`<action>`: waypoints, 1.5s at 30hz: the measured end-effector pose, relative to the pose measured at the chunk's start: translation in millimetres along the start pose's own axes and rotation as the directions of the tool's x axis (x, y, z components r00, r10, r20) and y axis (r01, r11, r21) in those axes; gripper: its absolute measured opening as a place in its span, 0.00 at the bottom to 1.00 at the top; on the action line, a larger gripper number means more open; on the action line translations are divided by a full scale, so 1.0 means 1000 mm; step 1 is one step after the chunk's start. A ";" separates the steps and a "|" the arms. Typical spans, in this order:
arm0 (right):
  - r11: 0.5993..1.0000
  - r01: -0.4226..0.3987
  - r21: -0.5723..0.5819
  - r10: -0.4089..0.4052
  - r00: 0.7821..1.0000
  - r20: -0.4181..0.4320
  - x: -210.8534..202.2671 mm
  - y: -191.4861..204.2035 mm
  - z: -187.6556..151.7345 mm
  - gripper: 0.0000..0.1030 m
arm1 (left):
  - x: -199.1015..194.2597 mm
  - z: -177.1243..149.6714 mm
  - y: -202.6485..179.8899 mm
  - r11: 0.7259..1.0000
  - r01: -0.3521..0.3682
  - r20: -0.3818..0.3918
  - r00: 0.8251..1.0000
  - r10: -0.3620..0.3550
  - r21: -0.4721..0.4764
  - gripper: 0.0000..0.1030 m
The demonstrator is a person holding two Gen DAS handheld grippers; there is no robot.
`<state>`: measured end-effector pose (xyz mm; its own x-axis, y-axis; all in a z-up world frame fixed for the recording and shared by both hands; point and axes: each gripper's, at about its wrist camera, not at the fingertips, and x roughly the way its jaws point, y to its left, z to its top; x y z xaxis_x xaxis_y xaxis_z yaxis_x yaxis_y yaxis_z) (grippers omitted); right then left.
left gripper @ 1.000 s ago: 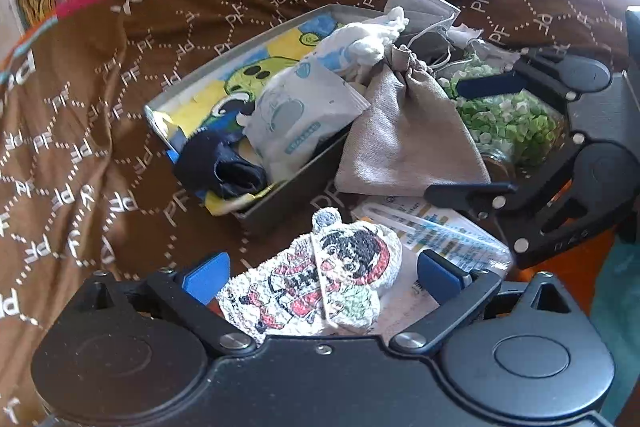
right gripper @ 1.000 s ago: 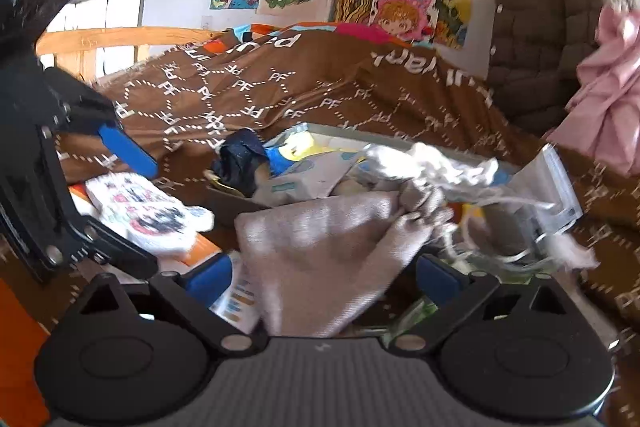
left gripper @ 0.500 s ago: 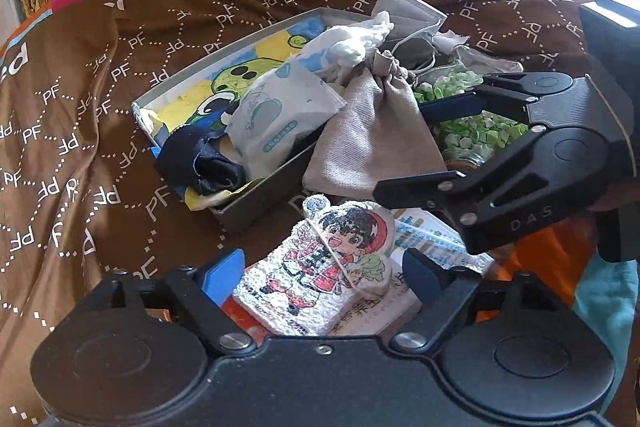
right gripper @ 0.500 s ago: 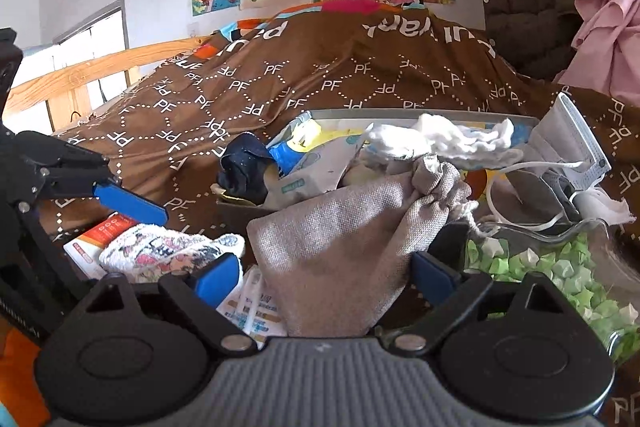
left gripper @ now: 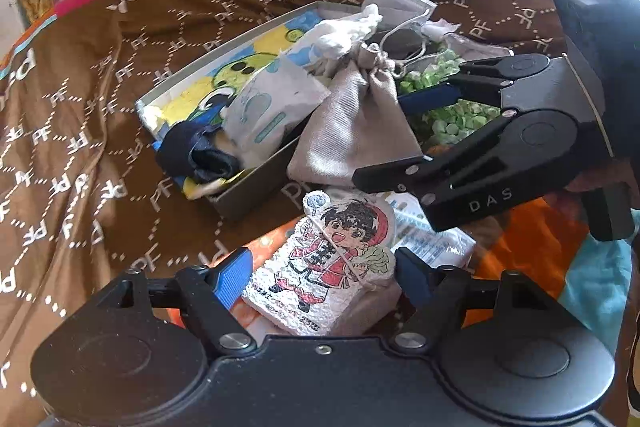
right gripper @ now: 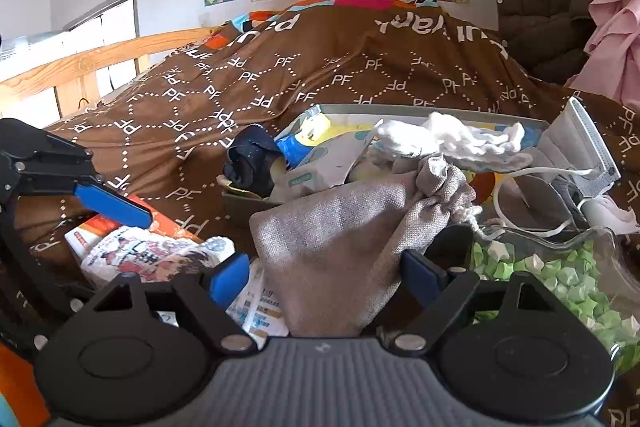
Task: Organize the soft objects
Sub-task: 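Grasp the cartoon-printed pouch with left tool while right tool grasps the grey drawstring bag, then lift the cartoon pouch toward the tray with left tool while right tool carries the grey bag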
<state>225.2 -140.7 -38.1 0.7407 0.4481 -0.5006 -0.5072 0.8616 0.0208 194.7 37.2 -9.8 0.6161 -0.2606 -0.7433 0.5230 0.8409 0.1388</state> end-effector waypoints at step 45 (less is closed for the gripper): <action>0.997 -0.080 0.007 0.081 0.996 -0.046 -0.003 0.006 -0.012 0.22 | -0.019 -0.020 -0.012 0.895 -0.181 0.093 0.967 0.239 -0.408 0.76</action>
<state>215.1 -139.7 -46.9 0.6762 0.5045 -0.5369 -0.5619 0.8245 0.0671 164.5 41.8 -10.3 0.7754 -0.0956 -0.6242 0.1159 0.9932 -0.0082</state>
